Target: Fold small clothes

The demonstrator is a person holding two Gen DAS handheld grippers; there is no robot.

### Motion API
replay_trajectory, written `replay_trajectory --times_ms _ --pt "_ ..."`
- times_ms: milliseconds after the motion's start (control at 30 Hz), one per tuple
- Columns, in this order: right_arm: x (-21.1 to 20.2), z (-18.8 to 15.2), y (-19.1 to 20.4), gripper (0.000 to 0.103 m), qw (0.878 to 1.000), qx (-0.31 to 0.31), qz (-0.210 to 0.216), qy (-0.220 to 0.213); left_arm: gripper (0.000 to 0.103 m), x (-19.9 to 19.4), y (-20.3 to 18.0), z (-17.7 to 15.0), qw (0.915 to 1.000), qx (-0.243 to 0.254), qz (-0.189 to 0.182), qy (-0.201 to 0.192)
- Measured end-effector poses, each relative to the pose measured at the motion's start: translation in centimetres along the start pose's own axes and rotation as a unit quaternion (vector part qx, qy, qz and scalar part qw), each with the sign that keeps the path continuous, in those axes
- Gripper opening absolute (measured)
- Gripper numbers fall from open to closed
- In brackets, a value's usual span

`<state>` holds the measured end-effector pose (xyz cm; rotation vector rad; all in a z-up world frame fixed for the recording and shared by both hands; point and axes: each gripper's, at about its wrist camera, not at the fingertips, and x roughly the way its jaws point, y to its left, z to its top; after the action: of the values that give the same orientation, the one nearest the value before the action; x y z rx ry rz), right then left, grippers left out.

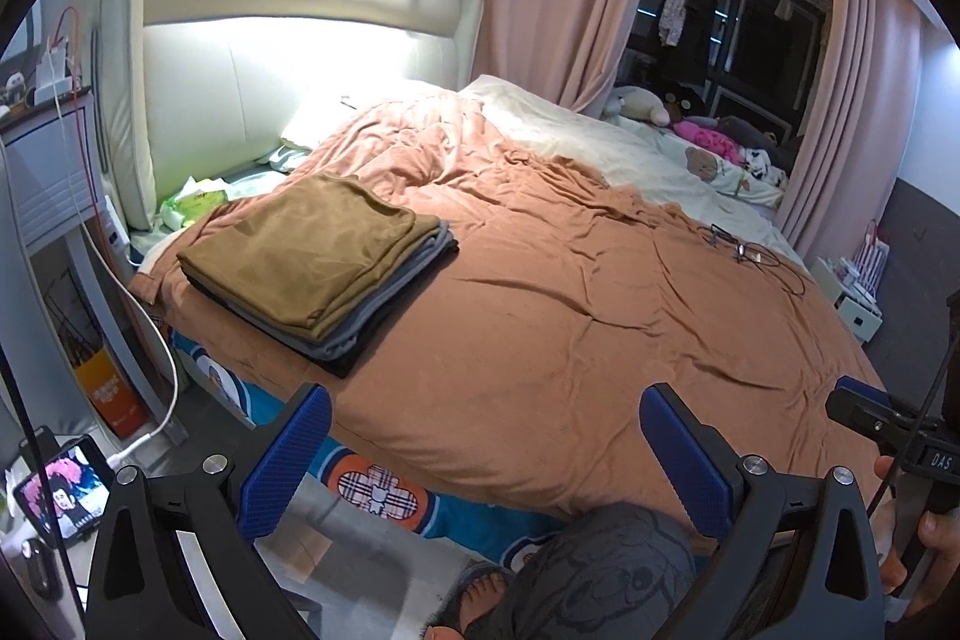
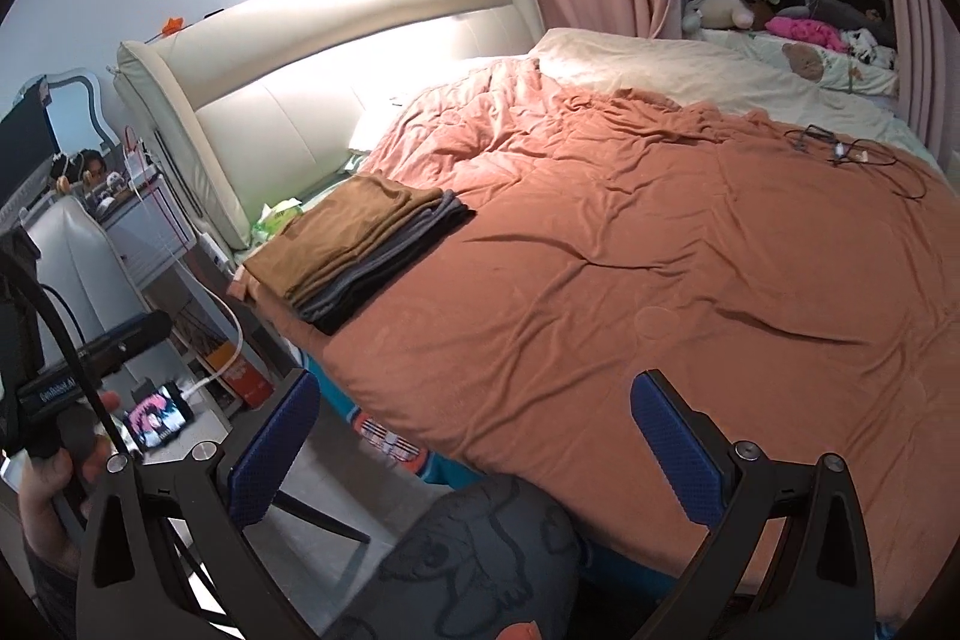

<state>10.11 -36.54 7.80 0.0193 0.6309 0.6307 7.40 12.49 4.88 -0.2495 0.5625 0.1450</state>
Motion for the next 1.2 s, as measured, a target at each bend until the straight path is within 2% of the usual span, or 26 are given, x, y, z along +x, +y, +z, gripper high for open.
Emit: replay_trajectory --times_ms 200,600,867,1200 --pt "-1.9 -1.8 0.0 0.103 0.999 -0.021 -0.025 -0.010 0.103 -1.0 -1.4 -0.8 0.9999 0.007 -0.010 -0.005" --pt "-4.1 -4.8 -1.6 0.103 0.999 -0.014 -0.037 -0.025 0.103 -2.5 -3.9 -3.1 0.9988 0.031 -0.032 -0.022" --pt "-4.6 -6.4 -2.4 0.103 0.999 -0.016 -0.043 -0.029 0.103 -2.3 -4.7 -4.8 0.9980 0.046 -0.030 -0.030" --pt "-5.1 -7.9 -3.6 0.103 0.998 -0.017 -0.052 -0.028 0.103 -1.7 -4.5 -5.9 0.9984 0.040 -0.026 -0.031"
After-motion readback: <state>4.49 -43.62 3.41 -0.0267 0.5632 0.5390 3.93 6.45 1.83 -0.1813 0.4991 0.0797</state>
